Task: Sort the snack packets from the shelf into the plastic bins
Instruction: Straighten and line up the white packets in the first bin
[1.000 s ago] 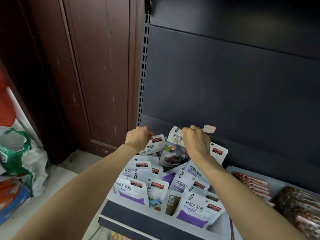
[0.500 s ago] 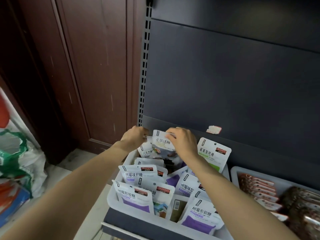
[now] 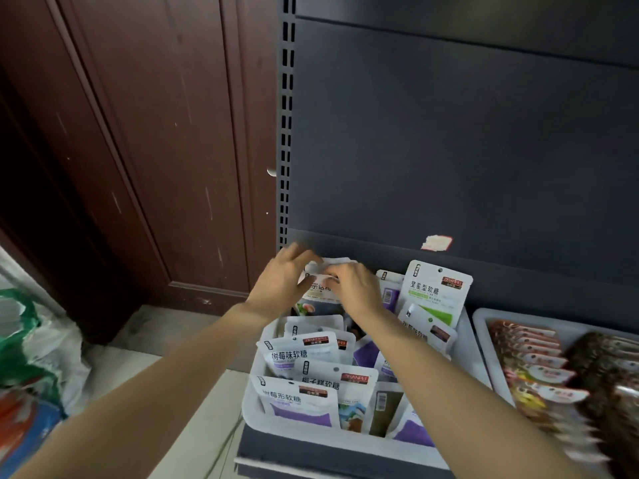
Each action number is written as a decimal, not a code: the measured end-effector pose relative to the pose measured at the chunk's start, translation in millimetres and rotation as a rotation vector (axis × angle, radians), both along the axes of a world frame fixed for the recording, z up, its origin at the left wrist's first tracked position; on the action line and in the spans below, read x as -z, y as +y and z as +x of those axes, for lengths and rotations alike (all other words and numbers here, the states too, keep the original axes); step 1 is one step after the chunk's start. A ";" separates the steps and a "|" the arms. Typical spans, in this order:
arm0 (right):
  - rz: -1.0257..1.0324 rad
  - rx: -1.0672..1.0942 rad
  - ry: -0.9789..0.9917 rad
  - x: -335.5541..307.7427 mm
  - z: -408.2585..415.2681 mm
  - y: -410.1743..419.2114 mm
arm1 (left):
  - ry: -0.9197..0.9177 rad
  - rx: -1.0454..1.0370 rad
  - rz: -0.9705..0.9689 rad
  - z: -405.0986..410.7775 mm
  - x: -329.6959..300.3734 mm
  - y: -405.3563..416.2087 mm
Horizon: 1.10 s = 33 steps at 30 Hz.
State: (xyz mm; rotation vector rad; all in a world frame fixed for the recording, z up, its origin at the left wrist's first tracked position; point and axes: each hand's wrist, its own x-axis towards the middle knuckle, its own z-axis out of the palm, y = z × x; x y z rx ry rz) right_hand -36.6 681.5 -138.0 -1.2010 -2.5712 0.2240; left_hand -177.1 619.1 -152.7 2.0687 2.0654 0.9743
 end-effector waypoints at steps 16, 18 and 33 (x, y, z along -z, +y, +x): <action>-0.453 -0.018 -0.144 16.7 55.1 -29.3 | 0.123 0.186 -0.748 12.0 18.4 -24.1; -0.443 -0.021 -0.236 16.6 55.2 -30.9 | 0.161 0.200 -0.723 11.5 17.8 -26.1; -0.462 0.121 -0.134 34.6 57.1 -38.0 | 0.133 0.196 -0.572 15.8 13.3 -58.0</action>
